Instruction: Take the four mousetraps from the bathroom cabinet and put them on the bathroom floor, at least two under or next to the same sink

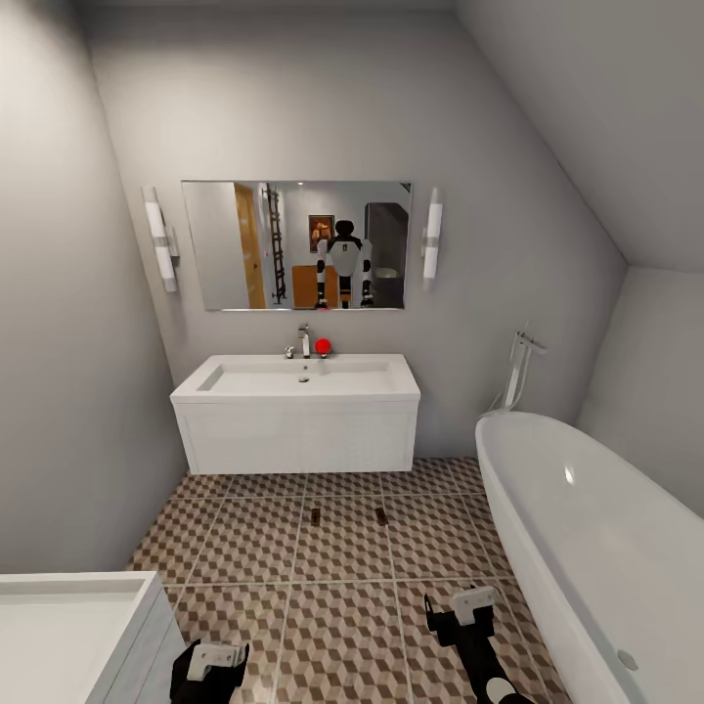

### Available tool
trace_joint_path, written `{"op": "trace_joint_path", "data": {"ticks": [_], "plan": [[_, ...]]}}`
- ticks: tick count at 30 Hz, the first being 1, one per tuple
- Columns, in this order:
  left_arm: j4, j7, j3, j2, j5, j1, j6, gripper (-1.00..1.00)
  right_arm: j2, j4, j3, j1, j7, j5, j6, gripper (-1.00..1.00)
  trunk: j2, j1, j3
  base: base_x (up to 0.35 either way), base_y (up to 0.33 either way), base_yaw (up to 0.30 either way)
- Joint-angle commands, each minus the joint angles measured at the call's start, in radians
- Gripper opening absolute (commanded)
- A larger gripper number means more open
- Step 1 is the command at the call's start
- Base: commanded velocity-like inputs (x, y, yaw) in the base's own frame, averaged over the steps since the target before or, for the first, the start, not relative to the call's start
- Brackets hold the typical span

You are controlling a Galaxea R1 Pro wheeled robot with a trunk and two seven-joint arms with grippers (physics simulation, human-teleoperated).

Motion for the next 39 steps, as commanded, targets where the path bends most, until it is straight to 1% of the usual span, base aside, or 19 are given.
{"op": "trace_joint_path", "data": {"ticks": [1,13,17,19,20,24,25,29,31,32,36,37,39], "plan": [[0.004,-0.002,0.008,0.001,-0.006,-0.001,-0.005,1.0,0.0,0.001,0.009,-0.001,-0.005,-0.007,-0.003,1.0,-0.001,0.0,0.0,0.0,0.0,0.0],[0.004,-0.001,0.011,-0.001,-0.004,-0.001,-0.003,1.0,-0.001,0.003,0.0,-0.001,-0.013,-0.019,0.006,1.0,-0.001,0.0,0.0,0.0,0.0,0.0],[0.004,-0.001,0.012,-0.004,-0.004,-0.001,0.012,1.0,-0.002,0.017,-0.001,-0.001,-0.026,-0.02,0.018,1.0,-0.001,0.0,0.0,0.0,0.0,0.0],[0.005,-0.001,0.013,-0.006,-0.004,-0.001,0.046,1.0,-0.001,0.039,-0.002,-0.001,-0.036,-0.021,0.04,1.0,-0.001,0.0,0.0,0.0,0.0,0.0],[0.005,0.001,0.014,-0.006,-0.004,-0.001,0.107,1.0,-0.001,0.056,-0.009,-0.001,-0.045,-0.021,0.069,1.0,-0.001,0.0,0.0,0.0,0.0,0.0],[0.005,0.021,0.018,-0.004,0.003,0.0,0.196,1.0,-0.002,0.068,-0.036,0.0,-0.05,-0.022,0.094,1.0,-0.001,0.0,0.0,0.0,0.0,0.0],[0.005,0.044,0.024,-0.001,0.016,0.005,0.224,1.0,-0.002,0.071,-0.055,0.004,-0.05,-0.022,0.101,1.0,-0.001,0.0,0.0,0.0,0.0,0.0],[0.004,0.082,0.035,0.005,0.059,0.034,0.251,1.0,-0.003,0.077,-0.083,0.024,-0.049,-0.02,0.1,1.0,-0.001,0.0,0.0,0.0,0.0,0.0],[0.004,0.092,0.037,0.008,0.082,0.051,0.249,1.0,-0.003,0.077,-0.091,0.036,-0.048,-0.019,0.094,1.0,-0.001,0.0,0.0,0.0,0.0,0.0],[0.004,0.099,0.039,0.01,0.097,0.066,0.23,1.0,-0.003,0.078,-0.095,0.046,-0.048,-0.018,0.083,1.0,-0.001,0.0,0.0,0.0,0.0,0.0],[0.004,0.105,0.04,0.015,0.113,0.089,0.151,1.0,-0.003,0.078,-0.1,0.056,-0.048,-0.016,0.063,1.0,-0.001,0.0,-0.001,0.0,0.0,0.0],[0.004,0.108,0.04,0.016,0.116,0.098,0.115,1.0,-0.002,0.078,-0.101,0.059,-0.048,-0.016,0.057,1.0,-0.001,0.0,-0.001,0.0,0.0,0.0],[0.004,0.111,0.04,0.016,0.119,0.104,0.091,1.0,-0.002,0.078,-0.102,0.061,-0.049,-0.016,0.054,1.0,-0.001,0.0,-0.002,0.0,0.0,0.0]]}}
